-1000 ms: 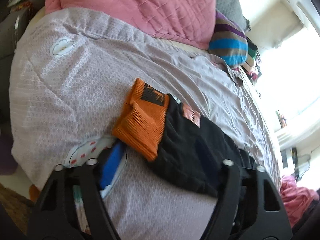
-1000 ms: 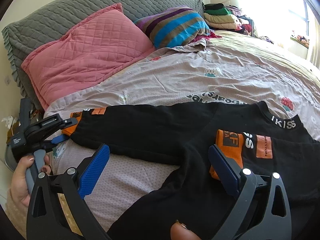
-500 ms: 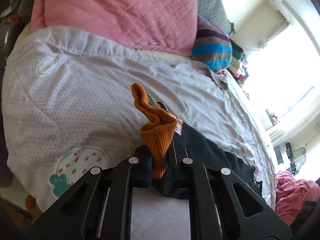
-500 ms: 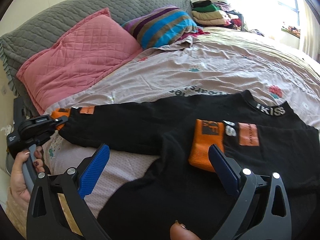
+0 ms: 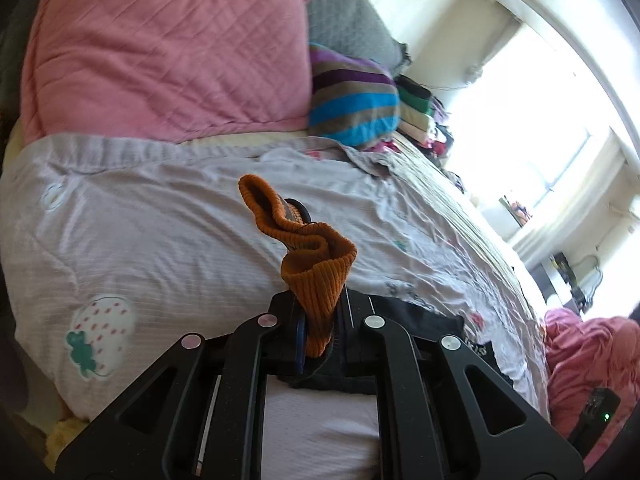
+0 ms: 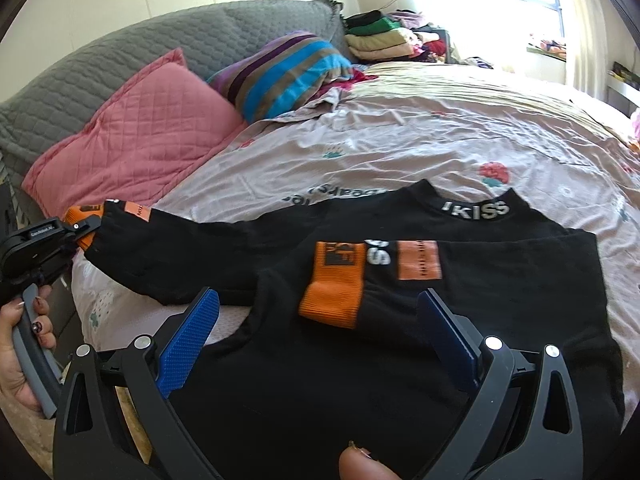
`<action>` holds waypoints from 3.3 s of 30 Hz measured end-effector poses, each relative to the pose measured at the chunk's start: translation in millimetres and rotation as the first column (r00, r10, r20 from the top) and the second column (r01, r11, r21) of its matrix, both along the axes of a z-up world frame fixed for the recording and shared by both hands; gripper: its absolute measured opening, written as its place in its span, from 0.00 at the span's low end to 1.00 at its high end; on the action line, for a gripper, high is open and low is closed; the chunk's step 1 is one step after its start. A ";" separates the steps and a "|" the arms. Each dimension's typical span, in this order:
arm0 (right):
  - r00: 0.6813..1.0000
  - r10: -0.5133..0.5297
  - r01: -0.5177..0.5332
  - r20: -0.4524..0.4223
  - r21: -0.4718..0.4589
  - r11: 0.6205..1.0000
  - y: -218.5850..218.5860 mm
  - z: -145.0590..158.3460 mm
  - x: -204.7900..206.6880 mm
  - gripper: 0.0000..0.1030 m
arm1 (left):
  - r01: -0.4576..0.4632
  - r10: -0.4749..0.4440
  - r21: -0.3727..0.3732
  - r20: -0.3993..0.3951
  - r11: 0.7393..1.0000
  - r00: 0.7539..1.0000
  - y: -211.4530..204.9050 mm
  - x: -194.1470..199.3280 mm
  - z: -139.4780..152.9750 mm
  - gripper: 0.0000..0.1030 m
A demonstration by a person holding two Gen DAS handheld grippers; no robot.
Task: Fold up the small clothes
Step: 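Carry the sleeve across the shirt body onto the first folded sleeve, then open the left gripper and lift it away from the shirt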
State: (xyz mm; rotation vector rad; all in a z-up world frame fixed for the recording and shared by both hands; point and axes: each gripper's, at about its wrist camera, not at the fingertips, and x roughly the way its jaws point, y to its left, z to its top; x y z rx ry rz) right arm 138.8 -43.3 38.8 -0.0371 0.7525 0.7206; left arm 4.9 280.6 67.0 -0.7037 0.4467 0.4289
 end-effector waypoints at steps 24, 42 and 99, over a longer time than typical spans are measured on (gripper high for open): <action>0.986 -0.166 0.167 -0.016 0.054 0.984 -94.5 4.9 15.9 0.96 | 0.231 -0.232 0.050 0.019 0.972 0.973 -96.0 52.7 31.8 0.04; 0.956 -0.290 0.292 -0.037 0.092 0.952 -157.4 4.9 27.7 0.96 | 0.422 -0.420 0.044 -0.036 0.906 0.907 -169.3 92.3 17.2 0.04; 0.986 -0.032 0.028 -0.162 -0.023 0.999 -47.8 -41.9 32.3 0.10 | 0.299 -0.264 0.113 -0.254 0.947 0.930 -131.2 77.0 -23.5 0.91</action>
